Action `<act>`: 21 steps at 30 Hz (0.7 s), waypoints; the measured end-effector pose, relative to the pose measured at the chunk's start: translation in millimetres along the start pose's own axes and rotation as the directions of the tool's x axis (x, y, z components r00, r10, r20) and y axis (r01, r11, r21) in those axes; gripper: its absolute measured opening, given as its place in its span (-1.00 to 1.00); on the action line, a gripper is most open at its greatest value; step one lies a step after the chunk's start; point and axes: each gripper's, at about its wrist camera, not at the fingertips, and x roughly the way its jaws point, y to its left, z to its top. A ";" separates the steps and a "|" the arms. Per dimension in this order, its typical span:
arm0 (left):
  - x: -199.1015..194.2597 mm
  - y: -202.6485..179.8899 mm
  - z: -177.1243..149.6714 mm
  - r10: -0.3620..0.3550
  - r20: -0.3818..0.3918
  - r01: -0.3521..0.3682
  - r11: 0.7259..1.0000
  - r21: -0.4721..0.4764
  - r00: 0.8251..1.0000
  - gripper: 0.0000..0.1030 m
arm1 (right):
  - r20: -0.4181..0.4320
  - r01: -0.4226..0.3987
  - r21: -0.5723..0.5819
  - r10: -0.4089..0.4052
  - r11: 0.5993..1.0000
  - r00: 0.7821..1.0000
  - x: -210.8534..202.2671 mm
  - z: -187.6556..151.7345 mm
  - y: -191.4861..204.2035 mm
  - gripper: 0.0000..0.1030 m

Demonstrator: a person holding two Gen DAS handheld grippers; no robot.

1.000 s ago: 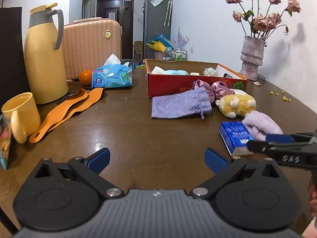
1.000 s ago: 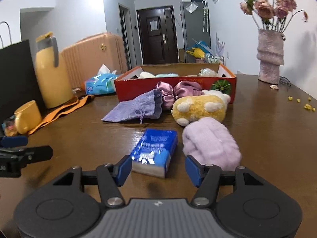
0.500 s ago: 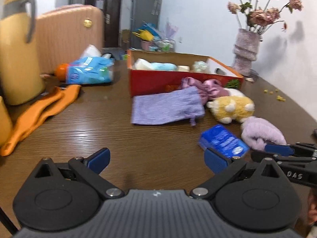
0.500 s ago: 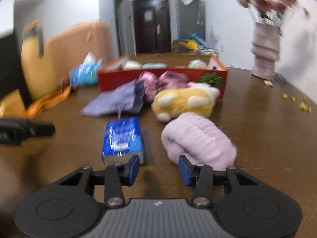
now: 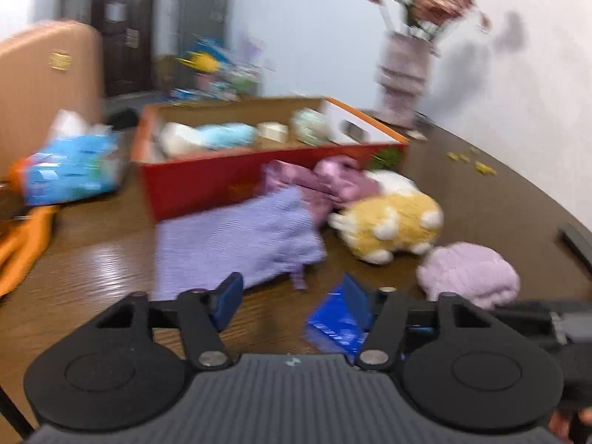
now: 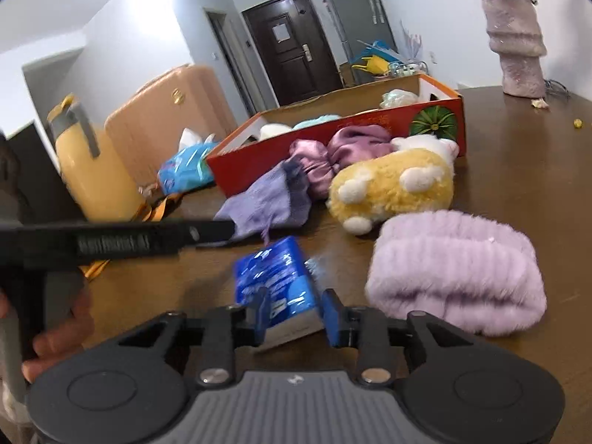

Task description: Organize soft objects

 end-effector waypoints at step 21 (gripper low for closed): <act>-15.2 -11.1 -27.5 -0.064 -0.104 0.040 0.974 -0.221 0.993 -0.49 | -0.024 -0.028 0.047 0.030 0.999 0.999 -8.8 12.6 -14.0 -0.44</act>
